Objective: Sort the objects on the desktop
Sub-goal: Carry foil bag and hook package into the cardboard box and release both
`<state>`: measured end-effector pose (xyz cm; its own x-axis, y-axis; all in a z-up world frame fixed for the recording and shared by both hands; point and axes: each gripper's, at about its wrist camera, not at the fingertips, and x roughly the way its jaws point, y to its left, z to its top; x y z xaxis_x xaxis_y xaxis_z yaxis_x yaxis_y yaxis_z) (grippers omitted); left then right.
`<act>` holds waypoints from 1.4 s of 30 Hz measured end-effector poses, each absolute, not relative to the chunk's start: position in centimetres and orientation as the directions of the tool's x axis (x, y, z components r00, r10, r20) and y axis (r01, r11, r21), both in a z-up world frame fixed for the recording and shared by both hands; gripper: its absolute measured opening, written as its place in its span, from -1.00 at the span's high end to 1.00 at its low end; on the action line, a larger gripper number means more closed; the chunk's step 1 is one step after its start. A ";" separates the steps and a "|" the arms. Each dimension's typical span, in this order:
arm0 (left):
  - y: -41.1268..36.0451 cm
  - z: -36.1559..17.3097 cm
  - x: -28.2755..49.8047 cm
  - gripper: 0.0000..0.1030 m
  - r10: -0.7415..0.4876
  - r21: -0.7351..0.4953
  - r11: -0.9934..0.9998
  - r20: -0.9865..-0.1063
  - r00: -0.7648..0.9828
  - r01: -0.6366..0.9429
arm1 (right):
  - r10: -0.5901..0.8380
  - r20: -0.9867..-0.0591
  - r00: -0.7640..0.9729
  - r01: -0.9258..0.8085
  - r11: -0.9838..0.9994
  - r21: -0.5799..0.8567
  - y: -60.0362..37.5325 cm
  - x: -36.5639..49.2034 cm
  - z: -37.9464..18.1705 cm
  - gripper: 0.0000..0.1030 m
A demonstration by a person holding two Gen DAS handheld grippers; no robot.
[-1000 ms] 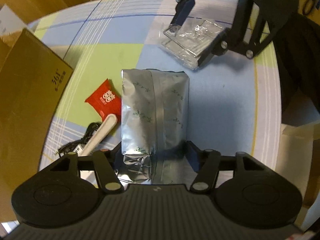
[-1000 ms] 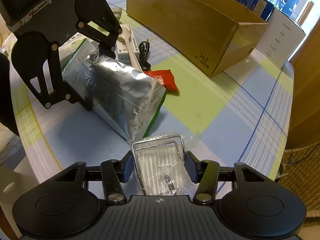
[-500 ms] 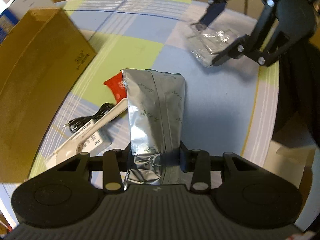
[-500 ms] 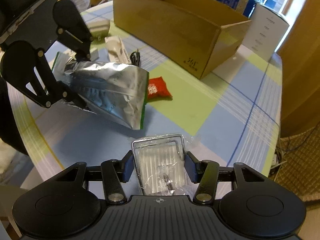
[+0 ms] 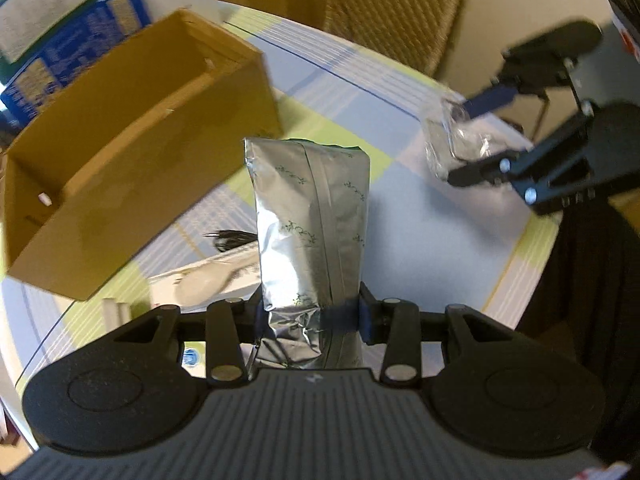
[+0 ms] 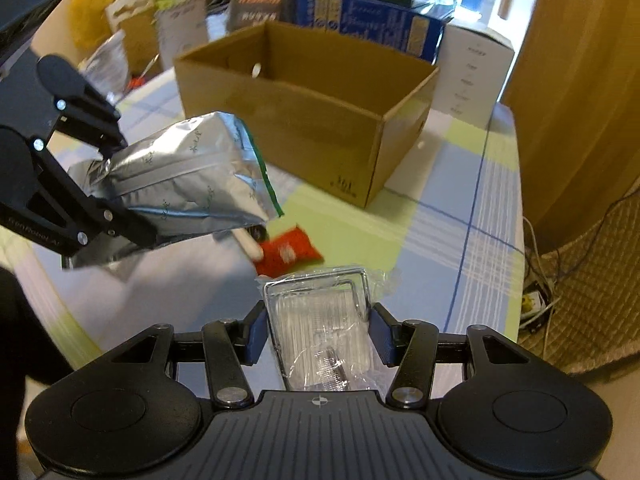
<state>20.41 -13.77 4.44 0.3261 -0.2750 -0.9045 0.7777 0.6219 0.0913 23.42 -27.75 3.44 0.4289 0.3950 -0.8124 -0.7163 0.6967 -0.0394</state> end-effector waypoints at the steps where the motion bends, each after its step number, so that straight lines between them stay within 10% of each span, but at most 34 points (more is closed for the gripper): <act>1: -13.5 5.1 20.7 0.30 -0.278 0.086 0.636 -0.901 0.332 0.767 | 0.397 -0.809 0.433 -0.710 0.703 -0.034 -27.4 23.5 3.9 0.03; 42: -6.0 12.7 43.8 0.30 -0.269 -0.085 0.920 -0.848 0.457 0.384 | 0.447 -0.740 0.502 -0.491 0.852 0.181 -15.5 43.6 9.5 0.03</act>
